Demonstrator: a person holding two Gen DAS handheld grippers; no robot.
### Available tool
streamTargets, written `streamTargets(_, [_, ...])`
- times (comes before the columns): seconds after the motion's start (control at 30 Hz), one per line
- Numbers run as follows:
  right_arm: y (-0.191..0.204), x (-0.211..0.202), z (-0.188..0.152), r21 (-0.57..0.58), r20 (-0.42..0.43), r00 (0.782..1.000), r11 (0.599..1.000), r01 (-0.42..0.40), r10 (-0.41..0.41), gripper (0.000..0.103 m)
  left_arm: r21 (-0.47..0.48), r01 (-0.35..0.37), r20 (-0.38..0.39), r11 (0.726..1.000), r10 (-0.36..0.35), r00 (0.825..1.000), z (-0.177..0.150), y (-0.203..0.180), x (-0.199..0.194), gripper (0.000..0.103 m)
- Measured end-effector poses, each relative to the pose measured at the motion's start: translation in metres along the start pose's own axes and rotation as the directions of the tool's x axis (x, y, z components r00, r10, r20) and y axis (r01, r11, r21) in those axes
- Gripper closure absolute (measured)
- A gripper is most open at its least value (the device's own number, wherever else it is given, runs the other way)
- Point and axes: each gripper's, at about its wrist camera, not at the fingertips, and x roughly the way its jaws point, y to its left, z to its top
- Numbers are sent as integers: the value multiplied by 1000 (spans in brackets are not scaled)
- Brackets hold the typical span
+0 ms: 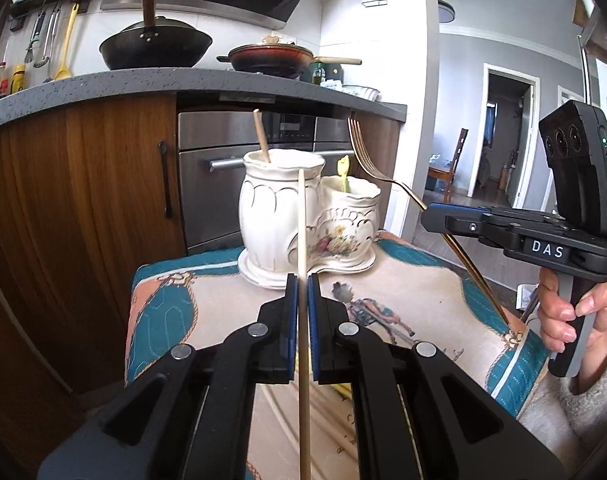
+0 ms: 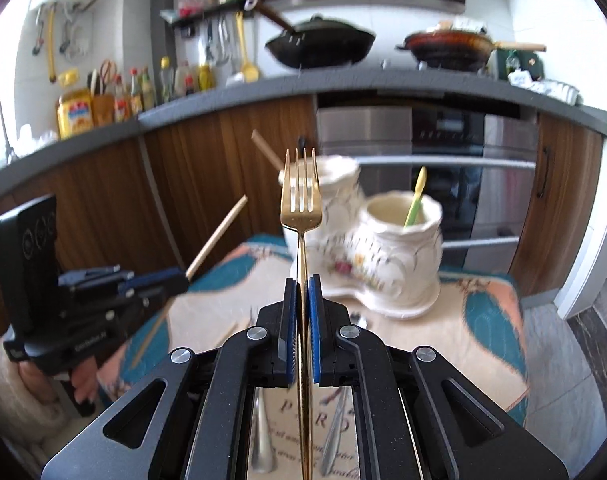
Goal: Organize utensils
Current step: 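Lower the chopstick into the tall white pot and open the left gripper while the right lifts the fork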
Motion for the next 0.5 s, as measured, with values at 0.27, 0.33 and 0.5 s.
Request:
streamTargets(0.27, [-22,7,43,82,170,984,996,43,-57,96,73,54,94,996,-61,994,60,-15,24,98])
streamTargets(0.33, [-30,16,51,98,188,980,994,54,-71,96,59,75,116,995,-81,990,75,-15,34,98])
streamTargets(0.5, [-54,37,72,151,272,954,985,83,-122,96,13,93,188,996,-94,978,110,-8,61,98])
